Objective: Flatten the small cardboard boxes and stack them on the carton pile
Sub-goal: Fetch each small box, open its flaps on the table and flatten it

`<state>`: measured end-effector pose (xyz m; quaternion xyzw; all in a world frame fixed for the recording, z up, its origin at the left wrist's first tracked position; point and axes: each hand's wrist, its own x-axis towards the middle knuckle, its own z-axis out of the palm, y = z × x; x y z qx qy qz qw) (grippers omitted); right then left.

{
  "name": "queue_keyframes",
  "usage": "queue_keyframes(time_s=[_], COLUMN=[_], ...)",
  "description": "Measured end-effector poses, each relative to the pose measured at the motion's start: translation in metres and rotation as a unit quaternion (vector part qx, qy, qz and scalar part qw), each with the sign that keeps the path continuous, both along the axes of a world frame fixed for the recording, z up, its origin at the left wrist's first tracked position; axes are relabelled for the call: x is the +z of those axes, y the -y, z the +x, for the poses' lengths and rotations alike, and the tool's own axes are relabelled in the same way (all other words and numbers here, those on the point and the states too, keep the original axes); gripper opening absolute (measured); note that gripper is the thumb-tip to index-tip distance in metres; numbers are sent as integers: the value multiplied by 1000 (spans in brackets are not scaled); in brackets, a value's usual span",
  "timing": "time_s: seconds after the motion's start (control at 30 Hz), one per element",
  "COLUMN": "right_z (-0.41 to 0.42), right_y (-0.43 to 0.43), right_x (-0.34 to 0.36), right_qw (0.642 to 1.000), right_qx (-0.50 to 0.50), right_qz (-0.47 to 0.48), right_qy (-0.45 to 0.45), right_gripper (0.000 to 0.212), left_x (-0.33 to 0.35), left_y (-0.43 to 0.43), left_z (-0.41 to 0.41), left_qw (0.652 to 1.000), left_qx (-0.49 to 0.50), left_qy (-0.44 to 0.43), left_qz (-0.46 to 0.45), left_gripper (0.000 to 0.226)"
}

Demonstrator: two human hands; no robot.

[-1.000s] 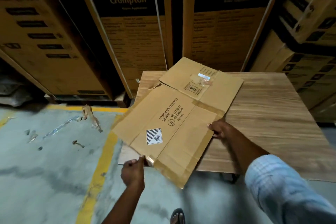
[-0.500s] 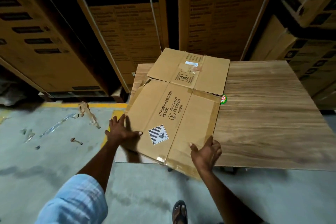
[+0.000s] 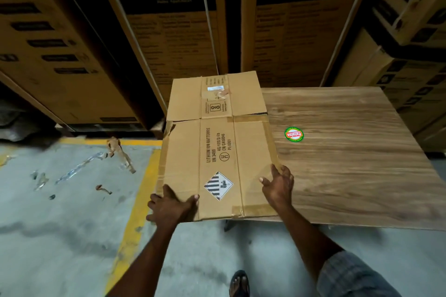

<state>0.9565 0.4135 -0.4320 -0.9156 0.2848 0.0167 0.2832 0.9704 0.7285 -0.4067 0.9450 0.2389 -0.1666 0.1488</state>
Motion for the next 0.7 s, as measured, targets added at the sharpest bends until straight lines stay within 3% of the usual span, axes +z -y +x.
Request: queue_keyframes(time_s=[0.47, 0.57, 0.7], right_z=[-47, -62, -104], right_y=[2, 4, 18], right_x=[16, 35, 73], right_qw=[1000, 998, 983], right_qx=[-18, -53, -151], right_qz=[-4, 18, 55], right_qy=[-25, 4, 89], right_gripper=[65, 64, 66], left_x=[8, 22, 55], left_y=[-2, 35, 129], left_z=[-4, -10, -24], left_qw=[994, 973, 932], left_qx=[-95, -201, -268], left_qy=[31, 91, 157], left_qz=[-34, -62, -187], left_gripper=[92, 94, 75])
